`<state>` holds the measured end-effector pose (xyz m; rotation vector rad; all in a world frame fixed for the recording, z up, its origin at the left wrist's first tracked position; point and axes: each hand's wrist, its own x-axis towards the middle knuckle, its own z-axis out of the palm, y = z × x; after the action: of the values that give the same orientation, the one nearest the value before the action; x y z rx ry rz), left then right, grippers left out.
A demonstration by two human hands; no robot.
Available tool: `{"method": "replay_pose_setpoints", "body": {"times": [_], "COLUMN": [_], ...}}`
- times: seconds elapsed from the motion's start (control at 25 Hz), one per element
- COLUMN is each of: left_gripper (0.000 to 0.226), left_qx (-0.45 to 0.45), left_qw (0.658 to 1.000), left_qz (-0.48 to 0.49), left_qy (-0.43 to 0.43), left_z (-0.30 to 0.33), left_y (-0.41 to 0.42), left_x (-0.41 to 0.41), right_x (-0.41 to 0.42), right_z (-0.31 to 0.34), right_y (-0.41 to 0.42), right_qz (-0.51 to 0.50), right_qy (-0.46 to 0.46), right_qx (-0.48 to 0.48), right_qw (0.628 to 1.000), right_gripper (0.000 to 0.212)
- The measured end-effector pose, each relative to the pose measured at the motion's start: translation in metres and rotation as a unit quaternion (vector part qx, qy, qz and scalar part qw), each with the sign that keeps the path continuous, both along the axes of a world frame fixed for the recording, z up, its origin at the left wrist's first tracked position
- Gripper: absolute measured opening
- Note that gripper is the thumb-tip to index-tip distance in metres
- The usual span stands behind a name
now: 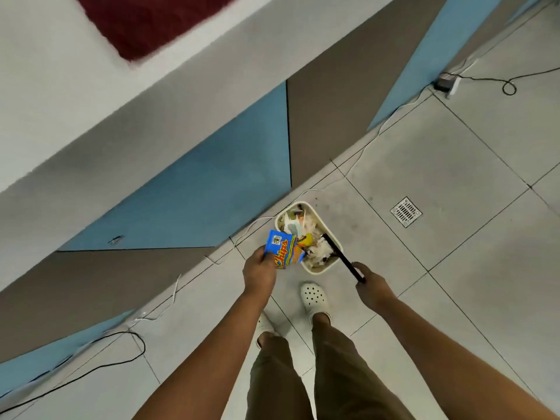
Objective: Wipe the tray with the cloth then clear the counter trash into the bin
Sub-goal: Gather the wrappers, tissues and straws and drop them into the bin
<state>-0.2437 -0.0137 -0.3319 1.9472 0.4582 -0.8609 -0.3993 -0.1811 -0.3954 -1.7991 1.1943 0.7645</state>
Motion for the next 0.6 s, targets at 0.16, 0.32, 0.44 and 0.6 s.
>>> {"method": "replay_pose_setpoints", "body": {"times": [0.16, 0.32, 0.44, 0.6], "left_gripper": [0.020, 0.021, 0.019, 0.018], "left_qx": [0.021, 0.064, 0.106, 0.120], "left_qw": [0.998, 0.997, 0.991, 0.987], "left_qz": [-0.046, -0.046, -0.087, -0.104], "left_qy": [0.021, 0.013, 0.009, 0.000], "left_z": [-0.060, -0.110, -0.145, -0.175], "left_y": [-0.021, -0.031, -0.038, -0.047], "left_x": [0.006, 0.008, 0.006, -0.002], "right_x": [0.004, 0.009, 0.015, 0.025], "right_z": [-0.049, -0.094, -0.124, -0.147], "right_y": [-0.003, -0.001, 0.001, -0.001], "right_qz": [-0.034, -0.053, -0.080, -0.083], "right_qy": [0.008, 0.017, 0.010, -0.001], "right_qx": [0.030, 0.042, 0.035, 0.023], "right_qw": [0.999, 0.998, 0.996, 0.996], "right_gripper": [0.057, 0.053, 0.050, 0.047]}}
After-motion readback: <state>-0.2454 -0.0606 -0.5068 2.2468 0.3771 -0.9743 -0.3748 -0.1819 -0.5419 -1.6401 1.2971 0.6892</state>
